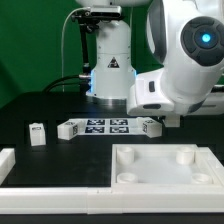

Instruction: Assemble one leg

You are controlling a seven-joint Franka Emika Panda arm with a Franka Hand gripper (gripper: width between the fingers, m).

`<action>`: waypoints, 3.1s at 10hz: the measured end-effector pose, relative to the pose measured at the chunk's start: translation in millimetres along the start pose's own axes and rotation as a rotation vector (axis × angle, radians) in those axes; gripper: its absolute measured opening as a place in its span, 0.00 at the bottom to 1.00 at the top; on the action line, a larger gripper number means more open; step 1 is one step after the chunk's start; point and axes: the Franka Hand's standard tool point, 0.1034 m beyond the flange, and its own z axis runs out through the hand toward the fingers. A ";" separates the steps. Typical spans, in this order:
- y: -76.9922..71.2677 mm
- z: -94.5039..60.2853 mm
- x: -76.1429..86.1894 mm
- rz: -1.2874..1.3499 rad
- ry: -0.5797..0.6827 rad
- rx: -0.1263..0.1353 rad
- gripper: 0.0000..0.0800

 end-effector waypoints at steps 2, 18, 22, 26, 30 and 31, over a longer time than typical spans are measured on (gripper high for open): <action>-1.5 -20.3 -4.2 -0.009 0.042 -0.002 0.36; 0.7 -119.4 41.3 -0.187 1.136 -0.017 0.36; 3.2 -136.0 48.6 -0.223 1.168 -0.042 0.36; 4.8 -149.3 63.1 -0.255 1.230 -0.064 0.36; -10.1 -188.4 98.0 -0.298 1.283 -0.075 0.36; -8.9 -188.1 98.5 -0.296 1.293 -0.076 0.36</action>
Offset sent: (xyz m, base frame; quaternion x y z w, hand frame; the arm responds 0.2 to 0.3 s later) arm 0.0000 0.0000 0.0000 0.0000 0.0000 0.0000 1.0000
